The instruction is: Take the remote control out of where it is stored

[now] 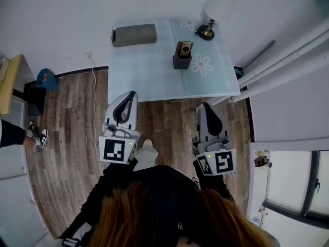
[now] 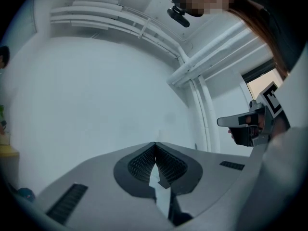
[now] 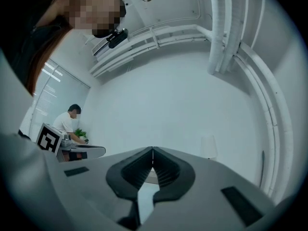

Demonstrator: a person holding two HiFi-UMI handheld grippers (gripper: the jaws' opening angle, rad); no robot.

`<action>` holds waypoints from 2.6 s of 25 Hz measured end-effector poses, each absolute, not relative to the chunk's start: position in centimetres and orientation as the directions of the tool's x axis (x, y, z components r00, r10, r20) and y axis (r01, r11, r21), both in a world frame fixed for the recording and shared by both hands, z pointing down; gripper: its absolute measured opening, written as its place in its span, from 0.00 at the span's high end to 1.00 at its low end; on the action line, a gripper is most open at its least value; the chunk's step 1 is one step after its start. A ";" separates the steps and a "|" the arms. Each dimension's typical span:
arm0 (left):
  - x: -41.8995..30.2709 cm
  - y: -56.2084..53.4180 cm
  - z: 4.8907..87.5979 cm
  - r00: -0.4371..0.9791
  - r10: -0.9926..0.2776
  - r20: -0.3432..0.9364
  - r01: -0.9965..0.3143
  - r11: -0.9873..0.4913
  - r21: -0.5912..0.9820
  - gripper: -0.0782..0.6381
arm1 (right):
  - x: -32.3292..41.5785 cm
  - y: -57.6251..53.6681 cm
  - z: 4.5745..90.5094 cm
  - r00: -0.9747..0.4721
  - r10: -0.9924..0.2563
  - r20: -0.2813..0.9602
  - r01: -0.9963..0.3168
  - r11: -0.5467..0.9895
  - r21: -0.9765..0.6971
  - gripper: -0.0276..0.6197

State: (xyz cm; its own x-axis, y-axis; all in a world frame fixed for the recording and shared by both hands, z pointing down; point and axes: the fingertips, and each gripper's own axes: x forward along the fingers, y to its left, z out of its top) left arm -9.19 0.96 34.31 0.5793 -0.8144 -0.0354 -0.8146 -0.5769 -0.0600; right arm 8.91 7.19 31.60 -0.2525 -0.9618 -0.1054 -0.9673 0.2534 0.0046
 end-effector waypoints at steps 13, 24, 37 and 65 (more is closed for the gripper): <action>-10.0 -5.8 34.6 0.612 -0.789 -0.053 -0.791 -0.610 -0.037 0.89 | 6.8 0.2 32.3 -0.253 -0.964 -0.078 -0.967 0.253 0.007 0.94; -11.4 -7.6 35.2 0.594 -0.803 -0.059 -0.805 -0.593 -0.029 0.89 | 6.0 -1.2 33.7 -0.271 -0.962 -0.038 -0.963 0.271 0.010 0.94; -10.7 -7.6 35.6 0.598 -0.801 -0.030 -0.801 -0.597 -0.038 0.89 | 5.9 -2.9 33.9 -0.285 -0.958 -0.037 -0.958 0.286 -0.013 0.94; -2.3 -17.4 36.2 0.491 -0.871 0.009 -0.869 -0.491 -0.057 0.89 | 16.1 -15.8 34.7 -0.383 -0.922 -0.055 -0.922 0.385 -0.043 0.94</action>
